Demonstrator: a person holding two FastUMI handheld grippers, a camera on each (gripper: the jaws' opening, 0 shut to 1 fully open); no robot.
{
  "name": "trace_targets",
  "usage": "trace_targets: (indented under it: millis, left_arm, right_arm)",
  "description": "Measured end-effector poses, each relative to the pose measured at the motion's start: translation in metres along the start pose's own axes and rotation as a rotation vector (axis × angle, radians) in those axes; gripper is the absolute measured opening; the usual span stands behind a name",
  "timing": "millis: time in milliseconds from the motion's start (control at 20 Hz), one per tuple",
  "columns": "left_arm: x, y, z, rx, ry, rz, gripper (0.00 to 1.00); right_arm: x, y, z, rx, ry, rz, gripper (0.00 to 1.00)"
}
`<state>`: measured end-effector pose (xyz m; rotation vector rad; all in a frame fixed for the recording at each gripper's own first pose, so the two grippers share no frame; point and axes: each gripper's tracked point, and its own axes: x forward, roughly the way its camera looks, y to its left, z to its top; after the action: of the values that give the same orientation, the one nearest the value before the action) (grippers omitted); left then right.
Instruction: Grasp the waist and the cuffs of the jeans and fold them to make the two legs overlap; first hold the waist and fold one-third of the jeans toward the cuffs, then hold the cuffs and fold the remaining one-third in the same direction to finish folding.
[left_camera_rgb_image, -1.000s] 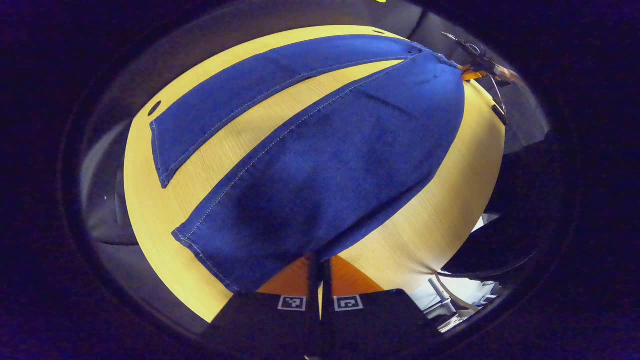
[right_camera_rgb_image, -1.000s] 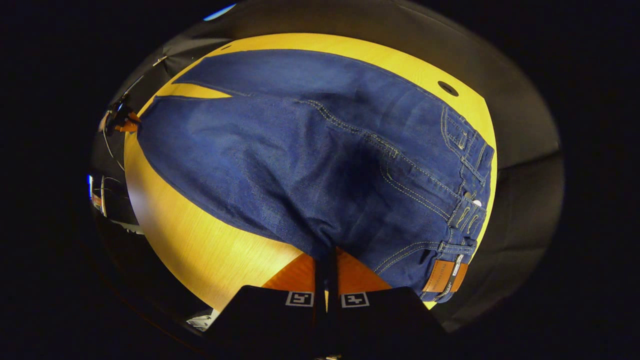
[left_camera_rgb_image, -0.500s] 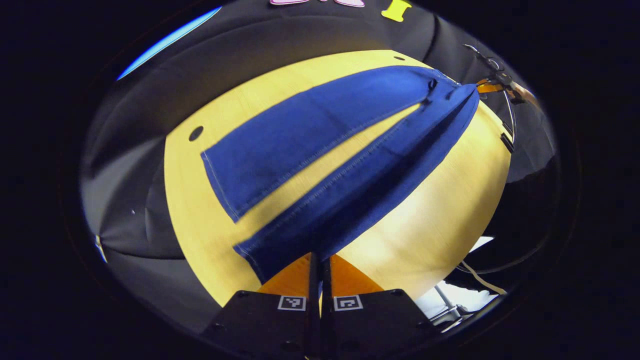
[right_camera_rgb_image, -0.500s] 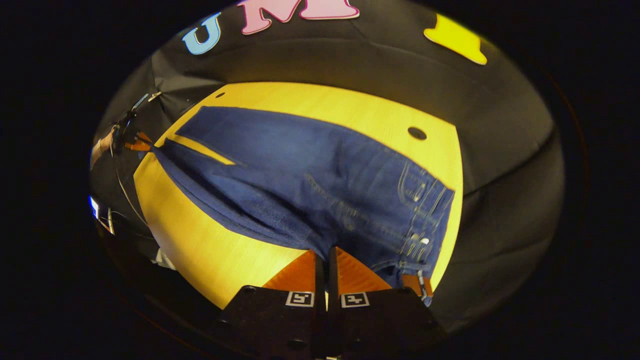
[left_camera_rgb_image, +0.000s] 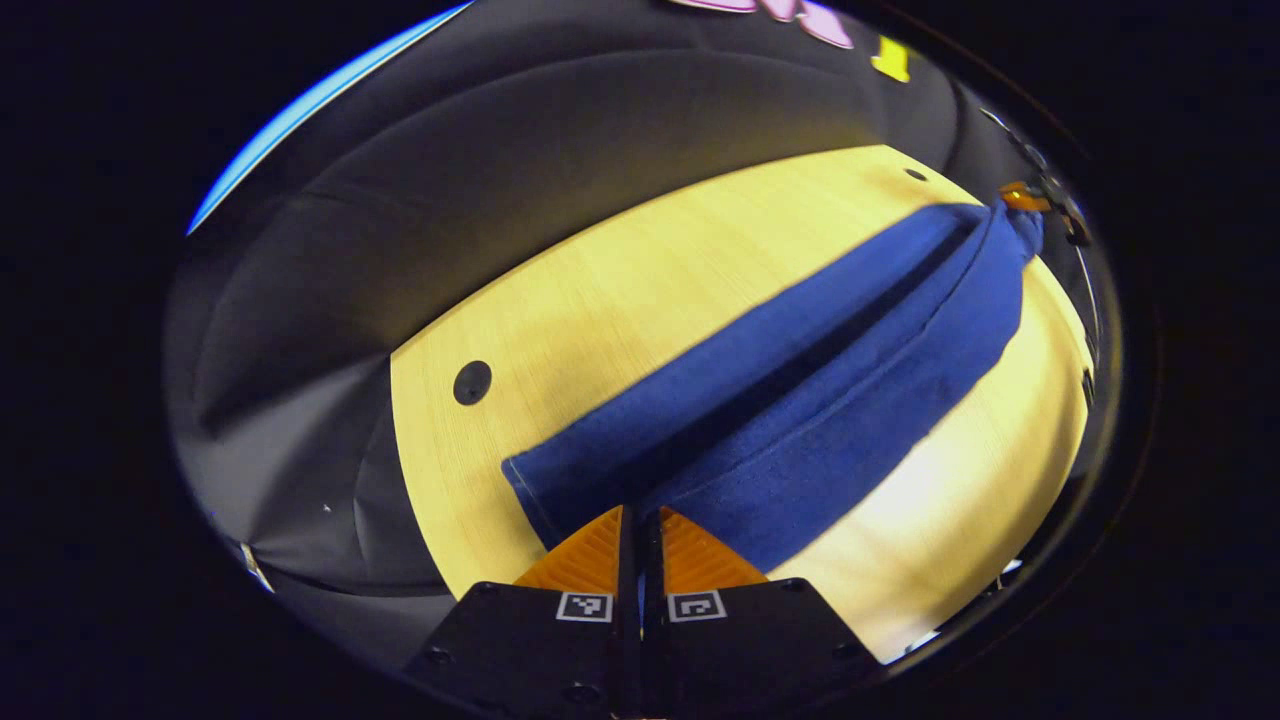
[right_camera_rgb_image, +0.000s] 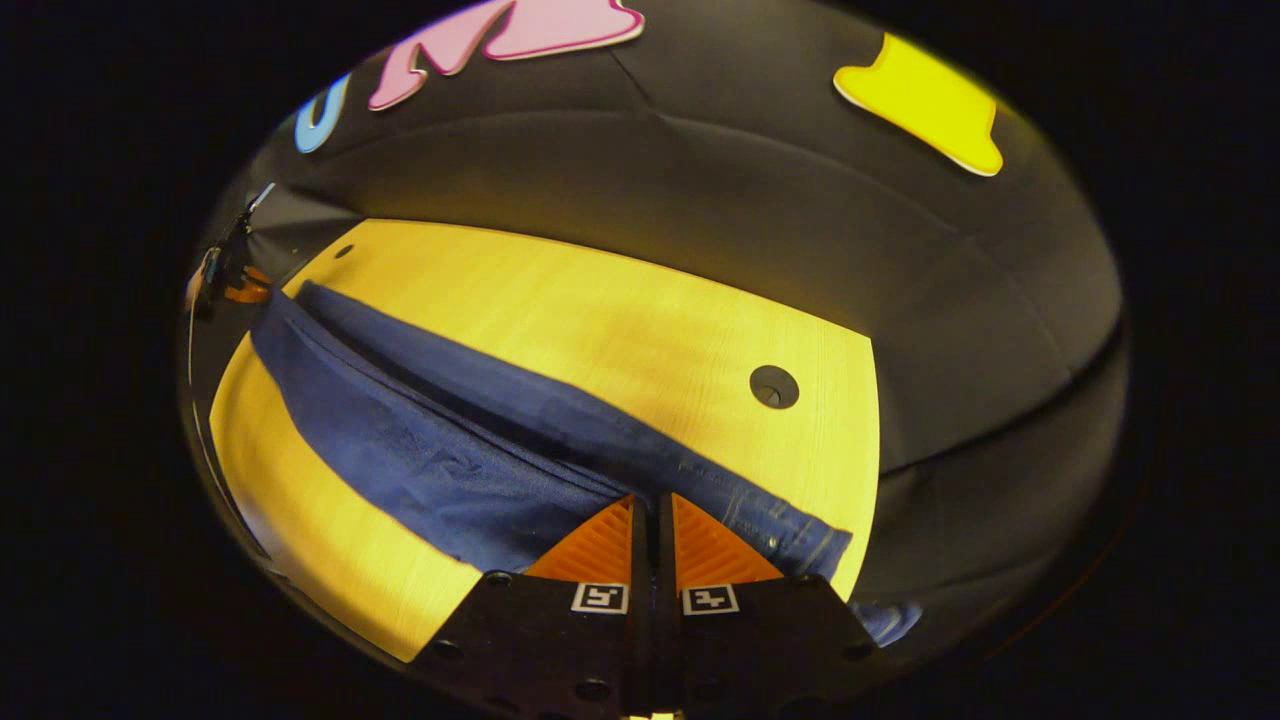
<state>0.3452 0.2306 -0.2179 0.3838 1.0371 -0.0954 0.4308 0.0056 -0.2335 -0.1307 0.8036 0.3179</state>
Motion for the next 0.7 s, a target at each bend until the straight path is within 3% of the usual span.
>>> trace_targets:
  millis: [100, 150, 200, 250, 300, 350, 400, 450, 500, 600, 700]
  left_arm:
    - [0.030, 0.012, -0.007, -0.048, 0.057, 0.073, 0.14]
    - [0.040, 0.013, -0.013, -0.057, 0.078, 0.090, 0.34]
    - [0.045, 0.010, -0.016, -0.073, 0.077, 0.096, 0.42]
    - [0.044, 0.011, -0.014, -0.096, 0.056, 0.103, 0.53]
    - [0.040, 0.016, -0.012, -0.117, 0.027, 0.118, 0.63]
    - [0.034, 0.027, -0.011, -0.125, 0.004, 0.153, 0.82]
    - [0.028, 0.042, -0.011, -0.120, -0.020, 0.204, 0.83]
    - [0.019, 0.056, -0.008, -0.123, -0.054, 0.246, 0.92]
    - [0.008, 0.058, -0.002, -0.144, -0.086, 0.263, 0.94]
    - [-0.013, 0.059, -0.002, -0.176, -0.153, 0.281, 0.95]
    - [-0.040, 0.054, 0.002, -0.232, -0.238, 0.242, 0.93]
  right_arm:
    - [0.033, 0.000, 0.002, 0.026, -0.005, -0.034, 0.05]
    - [0.046, -0.002, 0.000, 0.019, -0.010, -0.060, 0.05]
    - [0.056, -0.003, -0.005, 0.001, 0.002, -0.081, 0.05]
    - [0.062, -0.003, -0.007, -0.014, 0.004, -0.082, 0.20]
    - [0.074, -0.004, -0.009, -0.022, 0.003, -0.097, 0.23]
    - [0.069, -0.006, -0.004, -0.021, -0.013, -0.101, 0.41]
    - [0.063, -0.006, 0.004, 0.005, -0.041, -0.086, 0.59]
    - [0.061, -0.007, 0.010, 0.048, -0.071, -0.062, 0.77]
    - [0.045, -0.010, 0.020, 0.093, -0.103, -0.044, 1.00]
    - [0.015, -0.028, 0.038, 0.166, -0.173, -0.054, 0.98]
    - [-0.029, -0.050, 0.052, 0.240, -0.232, -0.079, 0.98]
